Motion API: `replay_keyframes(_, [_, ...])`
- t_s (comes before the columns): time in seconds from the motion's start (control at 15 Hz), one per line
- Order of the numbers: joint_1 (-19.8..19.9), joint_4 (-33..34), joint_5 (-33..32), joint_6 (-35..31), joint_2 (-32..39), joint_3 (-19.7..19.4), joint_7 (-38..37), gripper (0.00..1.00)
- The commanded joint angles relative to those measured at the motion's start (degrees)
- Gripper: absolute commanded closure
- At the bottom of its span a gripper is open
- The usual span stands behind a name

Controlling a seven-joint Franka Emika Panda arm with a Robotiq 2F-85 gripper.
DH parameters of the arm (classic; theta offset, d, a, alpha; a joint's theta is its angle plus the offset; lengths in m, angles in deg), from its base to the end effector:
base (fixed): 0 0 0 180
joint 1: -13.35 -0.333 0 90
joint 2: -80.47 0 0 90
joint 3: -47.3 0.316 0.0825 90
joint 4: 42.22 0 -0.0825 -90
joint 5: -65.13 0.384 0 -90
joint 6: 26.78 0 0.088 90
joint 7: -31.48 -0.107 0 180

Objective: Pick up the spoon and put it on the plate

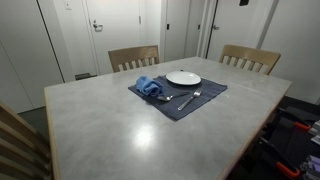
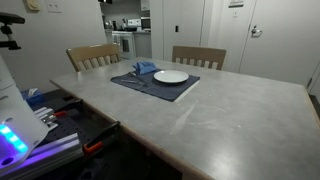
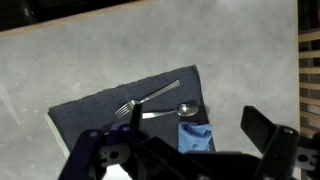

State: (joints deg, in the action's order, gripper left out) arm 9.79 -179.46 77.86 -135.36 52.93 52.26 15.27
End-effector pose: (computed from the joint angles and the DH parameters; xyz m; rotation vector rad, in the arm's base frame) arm 0.3961 0.0781 0.4912 -2.9609 0.3233 0.0816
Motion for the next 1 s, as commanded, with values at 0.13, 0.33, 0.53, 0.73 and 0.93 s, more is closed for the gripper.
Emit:
replay_keyframes(0.13, [0.43,2.90,-4.49,0.79,5.17,-0.35,6.58,0.00])
replay_keyframes(0.33, [0.18,3.21,-6.14,0.10,6.86,-1.09,10.85,0.00])
replay_keyframes(0.53, [-0.05,3.06,-7.75,-1.43,7.83,-1.83,16.05,0.00])
replay_keyframes(0.73, [-0.40,2.83,-7.73,-1.93,7.84,-2.75,20.80,0.00])
replay_keyframes(0.93, [-0.20,2.03,-7.48,-1.31,6.76,-2.38,19.59,0.00])
